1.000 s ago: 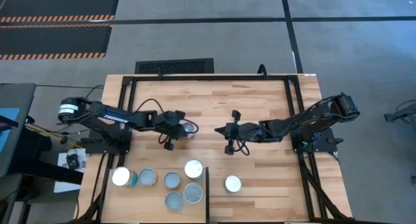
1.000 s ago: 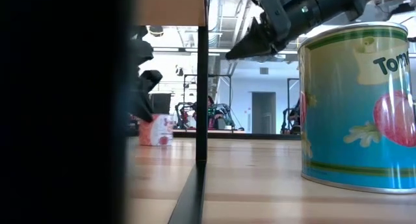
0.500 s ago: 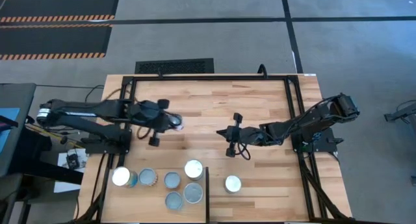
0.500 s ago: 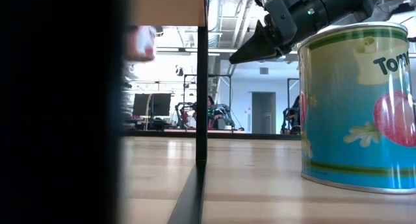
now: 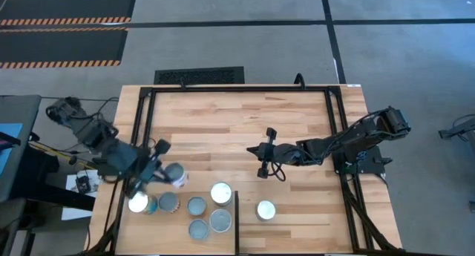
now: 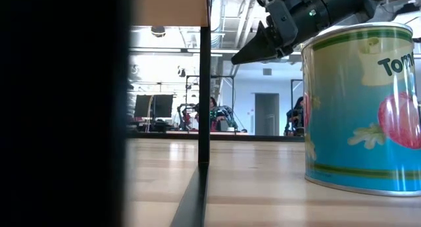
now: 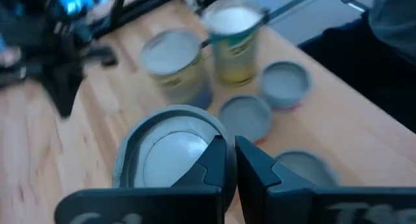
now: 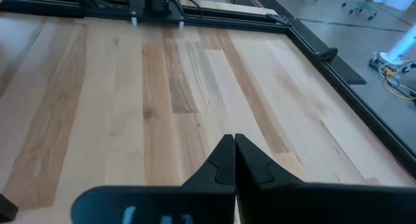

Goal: Pick and place cans onto a shelf
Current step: Put the canned meatballs on the shelf

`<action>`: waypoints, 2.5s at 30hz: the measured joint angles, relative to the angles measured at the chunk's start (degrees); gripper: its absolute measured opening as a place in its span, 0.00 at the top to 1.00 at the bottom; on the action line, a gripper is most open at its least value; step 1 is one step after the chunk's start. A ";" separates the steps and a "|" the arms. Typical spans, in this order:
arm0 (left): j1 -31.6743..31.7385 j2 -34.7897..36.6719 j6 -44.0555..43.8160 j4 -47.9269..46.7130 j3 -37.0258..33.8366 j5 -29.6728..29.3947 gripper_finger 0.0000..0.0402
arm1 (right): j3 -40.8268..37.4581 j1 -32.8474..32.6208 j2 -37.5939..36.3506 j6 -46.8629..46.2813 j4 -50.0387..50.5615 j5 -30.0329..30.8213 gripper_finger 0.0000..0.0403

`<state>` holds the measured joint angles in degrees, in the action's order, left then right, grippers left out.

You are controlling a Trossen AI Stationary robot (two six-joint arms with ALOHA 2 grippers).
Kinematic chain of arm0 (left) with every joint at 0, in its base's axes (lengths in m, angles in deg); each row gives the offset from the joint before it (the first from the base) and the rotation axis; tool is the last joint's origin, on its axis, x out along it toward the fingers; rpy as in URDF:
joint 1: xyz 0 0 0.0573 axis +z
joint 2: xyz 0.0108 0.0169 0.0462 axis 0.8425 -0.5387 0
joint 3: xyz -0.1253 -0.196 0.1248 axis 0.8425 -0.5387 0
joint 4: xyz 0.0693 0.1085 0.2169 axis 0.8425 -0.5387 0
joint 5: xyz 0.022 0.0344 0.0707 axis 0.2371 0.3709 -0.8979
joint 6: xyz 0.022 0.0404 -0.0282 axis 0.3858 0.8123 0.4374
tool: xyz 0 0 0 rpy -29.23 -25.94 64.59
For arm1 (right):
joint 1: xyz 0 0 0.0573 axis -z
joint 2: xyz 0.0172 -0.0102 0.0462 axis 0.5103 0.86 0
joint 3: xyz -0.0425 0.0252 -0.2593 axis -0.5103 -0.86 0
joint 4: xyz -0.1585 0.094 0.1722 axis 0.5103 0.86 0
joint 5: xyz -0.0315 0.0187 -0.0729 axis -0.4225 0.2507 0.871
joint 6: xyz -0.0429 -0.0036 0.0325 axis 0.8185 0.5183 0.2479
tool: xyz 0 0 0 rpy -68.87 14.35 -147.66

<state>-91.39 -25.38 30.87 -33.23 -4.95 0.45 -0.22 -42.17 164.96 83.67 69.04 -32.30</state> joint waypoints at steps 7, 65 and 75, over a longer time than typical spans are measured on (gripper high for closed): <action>-12.57 -3.76 -2.05 2.82 1.24 -4.37 1.00 | 0.00 0.00 0.00 0.00 -0.01 0.00 0.97; -26.51 -28.19 -15.16 -0.13 9.16 -7.73 0.97 | 0.07 -4.24 0.00 -0.61 -0.11 0.13 0.98; -26.51 -29.93 -15.22 -0.27 8.67 -7.88 0.97 | 0.07 -4.24 0.00 -0.57 -0.14 0.13 0.97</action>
<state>-117.90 -55.31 15.65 -33.49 3.73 -7.43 -0.16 -46.41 164.96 83.10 68.90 -32.17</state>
